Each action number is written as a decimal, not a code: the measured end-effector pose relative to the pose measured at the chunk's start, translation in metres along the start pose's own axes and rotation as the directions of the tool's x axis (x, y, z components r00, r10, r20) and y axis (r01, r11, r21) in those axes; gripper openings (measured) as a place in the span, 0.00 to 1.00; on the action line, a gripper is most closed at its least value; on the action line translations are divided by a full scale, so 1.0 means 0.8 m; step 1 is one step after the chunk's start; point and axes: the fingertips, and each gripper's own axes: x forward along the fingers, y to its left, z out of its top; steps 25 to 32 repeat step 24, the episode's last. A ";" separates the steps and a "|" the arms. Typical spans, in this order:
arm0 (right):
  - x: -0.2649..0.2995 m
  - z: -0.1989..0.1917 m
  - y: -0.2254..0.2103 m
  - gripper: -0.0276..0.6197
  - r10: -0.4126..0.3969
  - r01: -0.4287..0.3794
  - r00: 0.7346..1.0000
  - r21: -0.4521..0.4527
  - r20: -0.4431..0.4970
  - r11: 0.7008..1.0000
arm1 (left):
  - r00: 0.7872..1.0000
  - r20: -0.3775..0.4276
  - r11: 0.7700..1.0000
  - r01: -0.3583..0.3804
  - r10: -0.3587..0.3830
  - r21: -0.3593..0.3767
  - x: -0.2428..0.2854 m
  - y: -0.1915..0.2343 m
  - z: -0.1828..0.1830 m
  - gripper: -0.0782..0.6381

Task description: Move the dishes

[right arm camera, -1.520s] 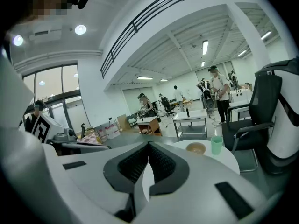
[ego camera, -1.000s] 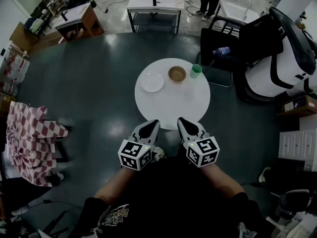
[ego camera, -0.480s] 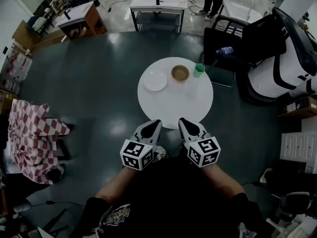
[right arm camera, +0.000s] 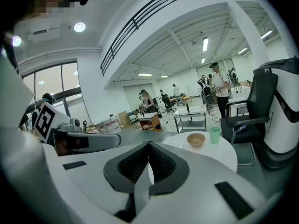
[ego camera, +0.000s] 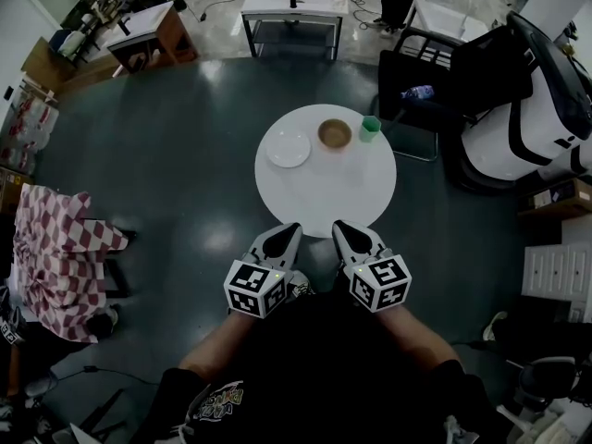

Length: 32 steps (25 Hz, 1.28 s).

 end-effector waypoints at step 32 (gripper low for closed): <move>-0.004 0.003 0.004 0.08 -0.002 0.002 1.000 -0.003 0.011 1.000 | 1.000 0.002 1.000 0.011 -0.011 0.013 -0.002 -0.005 0.003 0.12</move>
